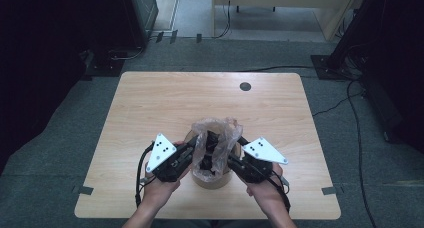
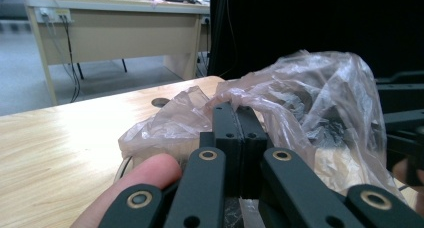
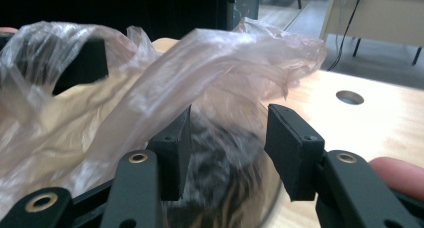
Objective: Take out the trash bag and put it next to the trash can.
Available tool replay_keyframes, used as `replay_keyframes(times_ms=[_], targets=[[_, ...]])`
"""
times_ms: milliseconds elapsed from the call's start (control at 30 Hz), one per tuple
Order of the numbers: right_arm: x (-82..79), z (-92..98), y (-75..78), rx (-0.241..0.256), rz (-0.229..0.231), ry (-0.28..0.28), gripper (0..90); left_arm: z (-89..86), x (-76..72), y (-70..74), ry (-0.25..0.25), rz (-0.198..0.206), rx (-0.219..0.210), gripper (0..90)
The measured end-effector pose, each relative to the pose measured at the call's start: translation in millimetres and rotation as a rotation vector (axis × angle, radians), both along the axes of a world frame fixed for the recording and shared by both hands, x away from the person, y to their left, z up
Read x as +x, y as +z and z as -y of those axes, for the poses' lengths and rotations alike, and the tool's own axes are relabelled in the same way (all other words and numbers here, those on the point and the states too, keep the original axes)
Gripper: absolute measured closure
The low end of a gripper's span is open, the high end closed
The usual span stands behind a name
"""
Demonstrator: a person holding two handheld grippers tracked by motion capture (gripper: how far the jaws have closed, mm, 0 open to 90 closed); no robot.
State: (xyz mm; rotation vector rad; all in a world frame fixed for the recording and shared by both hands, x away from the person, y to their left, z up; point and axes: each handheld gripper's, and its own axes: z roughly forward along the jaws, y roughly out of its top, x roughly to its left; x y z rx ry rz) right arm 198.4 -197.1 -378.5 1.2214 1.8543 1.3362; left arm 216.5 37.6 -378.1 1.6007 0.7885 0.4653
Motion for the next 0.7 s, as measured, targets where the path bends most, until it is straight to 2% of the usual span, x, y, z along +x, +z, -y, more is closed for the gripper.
replay_keyframes(times_ms=[67,200,300,400,533,633,700], targets=[[-5.4,5.0,2.5,0.017,-0.005,0.021,51.7,-0.6,0.4,-0.4,-0.002,-0.002,-0.003,90.0],[-14.3,9.5,8.7,0.104,-0.027,0.071,50.8,-2.5,2.6,-0.6,0.001,-0.019,-0.023,90.0],[-19.7,1.4,9.9,0.118,-0.046,0.133,46.2,-3.7,1.7,1.1,0.008,-0.012,-0.023,90.0],[-24.2,-11.6,8.1,0.139,-0.051,0.200,37.6,-4.8,1.4,2.3,0.013,-0.013,-0.022,90.0],[-25.6,-32.5,1.3,0.122,-0.075,0.188,27.0,-5.5,0.9,3.2,0.021,-0.015,-0.026,90.0],[-26.6,-48.5,-3.4,0.099,-0.104,0.176,23.5,-5.4,-0.4,4.0,0.027,-0.004,-0.015,90.0],[-28.6,-57.7,-6.6,0.080,-0.101,0.191,21.6,-4.7,-1.4,4.1,0.041,0.011,0.000,89.8]])
